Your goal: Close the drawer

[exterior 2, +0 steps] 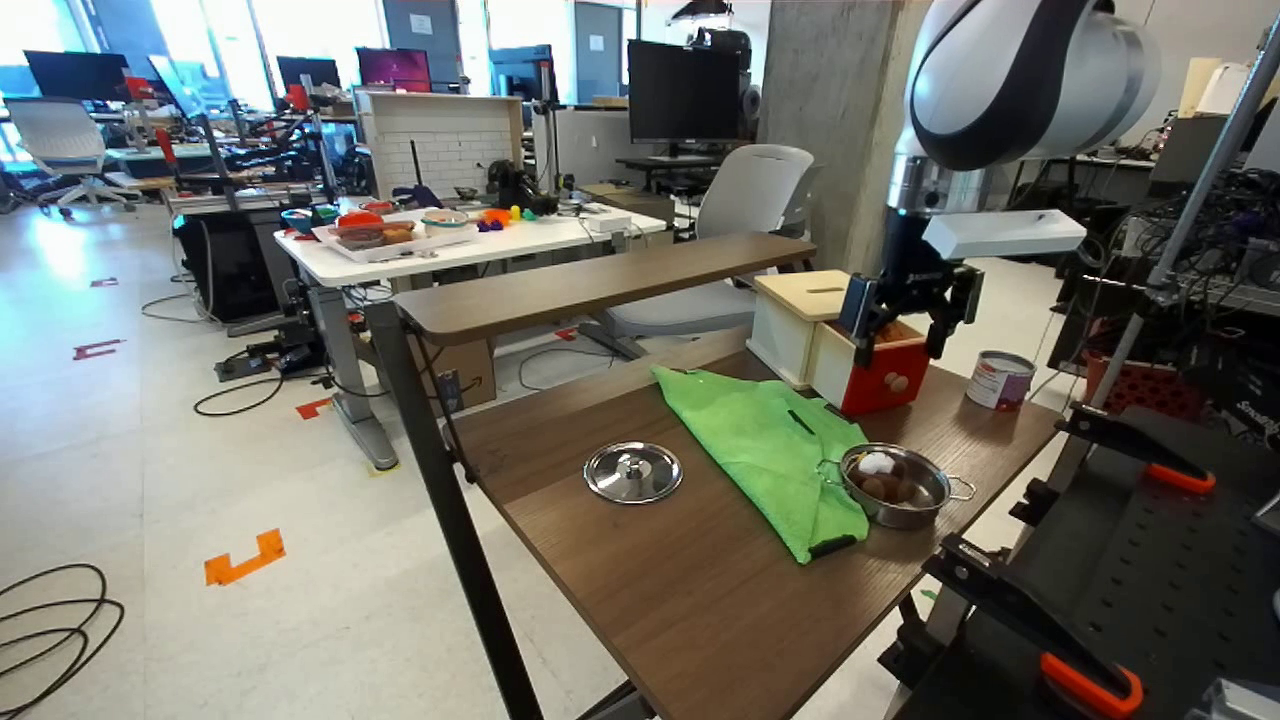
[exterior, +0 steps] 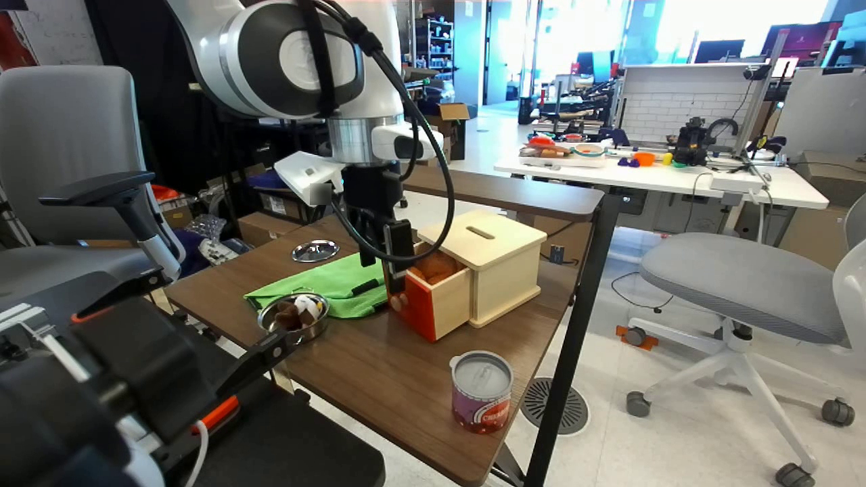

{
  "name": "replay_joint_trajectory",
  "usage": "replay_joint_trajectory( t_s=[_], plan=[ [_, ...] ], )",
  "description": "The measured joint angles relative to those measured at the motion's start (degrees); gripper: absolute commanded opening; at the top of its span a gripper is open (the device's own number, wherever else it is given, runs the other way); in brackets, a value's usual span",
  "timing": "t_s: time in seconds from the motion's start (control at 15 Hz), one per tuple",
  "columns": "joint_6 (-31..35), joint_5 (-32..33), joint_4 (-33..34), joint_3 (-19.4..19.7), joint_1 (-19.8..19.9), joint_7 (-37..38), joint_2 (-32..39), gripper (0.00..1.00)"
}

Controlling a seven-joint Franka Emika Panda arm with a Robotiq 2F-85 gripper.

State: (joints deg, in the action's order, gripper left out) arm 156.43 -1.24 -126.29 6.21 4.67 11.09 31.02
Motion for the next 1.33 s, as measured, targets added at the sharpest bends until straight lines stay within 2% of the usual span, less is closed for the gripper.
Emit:
replay_joint_trajectory(
  t_s=[0.33, 0.6, 1.33],
  plan=[
    [0.8, 1.2, 0.0, 2.7, -1.3, 0.0, 2.1, 1.0],
    [3.9, 1.7, 0.9, 3.9, -2.0, 0.1, 3.9, 1.0],
    [13.2, 1.3, 5.8, 4.4, -2.7, 2.0, 9.1, 1.0]
  ],
)
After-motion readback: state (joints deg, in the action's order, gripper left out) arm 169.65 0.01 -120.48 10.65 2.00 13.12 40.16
